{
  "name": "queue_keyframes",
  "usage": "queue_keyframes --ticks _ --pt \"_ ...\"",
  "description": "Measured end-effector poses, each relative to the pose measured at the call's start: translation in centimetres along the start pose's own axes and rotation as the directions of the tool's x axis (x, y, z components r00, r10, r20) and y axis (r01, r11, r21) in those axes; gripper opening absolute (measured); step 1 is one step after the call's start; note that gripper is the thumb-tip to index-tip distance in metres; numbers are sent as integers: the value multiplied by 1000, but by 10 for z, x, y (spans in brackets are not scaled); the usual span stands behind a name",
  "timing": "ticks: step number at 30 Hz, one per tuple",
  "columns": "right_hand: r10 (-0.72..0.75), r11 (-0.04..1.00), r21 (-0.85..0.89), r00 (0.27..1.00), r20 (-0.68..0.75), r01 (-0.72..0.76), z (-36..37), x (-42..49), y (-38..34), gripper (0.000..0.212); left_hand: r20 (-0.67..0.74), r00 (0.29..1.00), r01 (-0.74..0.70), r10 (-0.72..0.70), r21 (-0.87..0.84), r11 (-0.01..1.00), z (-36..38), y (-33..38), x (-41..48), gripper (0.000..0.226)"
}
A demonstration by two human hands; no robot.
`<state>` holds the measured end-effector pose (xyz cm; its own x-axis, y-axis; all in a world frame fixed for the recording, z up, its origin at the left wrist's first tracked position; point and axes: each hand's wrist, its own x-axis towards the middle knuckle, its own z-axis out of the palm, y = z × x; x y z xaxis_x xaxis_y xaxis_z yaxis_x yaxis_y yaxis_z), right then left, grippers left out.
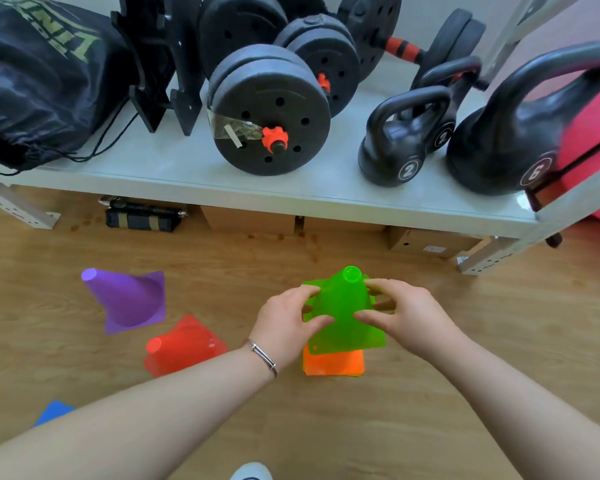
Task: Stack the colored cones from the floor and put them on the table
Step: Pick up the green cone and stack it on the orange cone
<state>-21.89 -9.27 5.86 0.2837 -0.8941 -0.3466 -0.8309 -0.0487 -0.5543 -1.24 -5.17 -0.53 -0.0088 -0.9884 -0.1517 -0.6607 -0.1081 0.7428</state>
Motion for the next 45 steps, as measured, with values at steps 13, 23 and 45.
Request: queue_keyframes --ticks 13,23,45 --pt "174 975 121 981 85 -184 88 8 70 66 195 975 97 -109 73 993 71 -44 -2 58" --pt "221 957 178 973 72 -231 122 13 82 66 230 966 93 -120 126 988 87 -63 2 58" --pt "252 966 33 963 95 -256 122 24 92 66 348 933 25 -95 200 979 91 -65 17 62"
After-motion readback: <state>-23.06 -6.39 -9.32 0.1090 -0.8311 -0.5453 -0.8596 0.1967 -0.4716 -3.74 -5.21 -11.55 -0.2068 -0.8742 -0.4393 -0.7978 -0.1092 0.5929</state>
